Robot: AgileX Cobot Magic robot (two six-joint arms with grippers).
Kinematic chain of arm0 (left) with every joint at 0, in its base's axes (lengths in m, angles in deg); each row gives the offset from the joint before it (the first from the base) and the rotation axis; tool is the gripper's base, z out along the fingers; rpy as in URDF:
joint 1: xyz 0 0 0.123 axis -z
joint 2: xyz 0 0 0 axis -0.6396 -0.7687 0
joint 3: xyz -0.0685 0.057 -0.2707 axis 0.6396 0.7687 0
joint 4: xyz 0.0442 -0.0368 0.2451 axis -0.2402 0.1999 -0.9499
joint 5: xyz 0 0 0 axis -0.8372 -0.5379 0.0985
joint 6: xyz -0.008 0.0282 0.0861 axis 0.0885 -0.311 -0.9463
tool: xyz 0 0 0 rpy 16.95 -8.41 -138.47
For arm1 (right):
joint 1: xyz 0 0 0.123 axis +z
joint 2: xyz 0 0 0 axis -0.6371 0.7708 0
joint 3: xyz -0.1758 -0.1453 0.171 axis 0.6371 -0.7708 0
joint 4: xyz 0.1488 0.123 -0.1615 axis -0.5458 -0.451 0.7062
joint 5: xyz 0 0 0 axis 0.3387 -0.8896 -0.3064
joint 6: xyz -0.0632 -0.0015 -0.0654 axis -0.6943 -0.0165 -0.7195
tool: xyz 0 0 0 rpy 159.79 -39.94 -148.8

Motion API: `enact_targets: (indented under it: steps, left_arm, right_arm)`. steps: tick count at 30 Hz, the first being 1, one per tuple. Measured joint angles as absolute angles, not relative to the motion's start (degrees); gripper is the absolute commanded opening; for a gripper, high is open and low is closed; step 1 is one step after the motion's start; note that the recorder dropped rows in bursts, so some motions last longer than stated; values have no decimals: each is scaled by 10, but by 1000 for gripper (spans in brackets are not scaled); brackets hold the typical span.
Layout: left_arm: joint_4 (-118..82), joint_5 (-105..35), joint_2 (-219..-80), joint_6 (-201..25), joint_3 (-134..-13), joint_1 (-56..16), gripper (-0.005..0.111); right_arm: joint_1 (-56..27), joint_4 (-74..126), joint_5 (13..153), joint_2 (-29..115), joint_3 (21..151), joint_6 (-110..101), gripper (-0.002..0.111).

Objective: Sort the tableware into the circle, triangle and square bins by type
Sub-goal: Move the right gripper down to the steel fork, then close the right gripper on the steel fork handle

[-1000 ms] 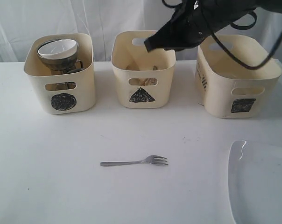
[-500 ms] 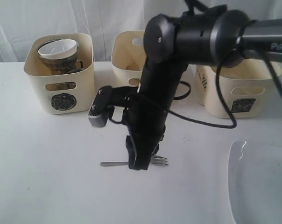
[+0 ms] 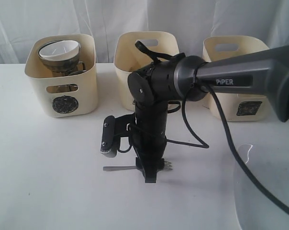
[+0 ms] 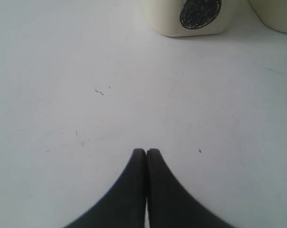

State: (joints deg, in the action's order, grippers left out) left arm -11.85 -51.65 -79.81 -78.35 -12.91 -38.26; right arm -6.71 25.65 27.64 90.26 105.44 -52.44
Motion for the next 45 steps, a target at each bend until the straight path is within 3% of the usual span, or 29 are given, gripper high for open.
enact_targets:
  steps: [15,25,33,45]
  left_arm:
    - [-119,-516,-798,-783,-129,-383,0]
    - [-119,-516,-798,-783,-129,-383,0]
    - [-119,-516,-798,-783,-129,-383,0]
    - [-119,-516,-798,-783,-129,-383,0]
  right_arm:
    - [-79,264,271,914,1054,-449,55]
    - [-79,256,268,929,1054,-449,38]
    - [-79,256,267,930,1057,-449,0]
    - [-79,256,265,896,1054,-436,0]
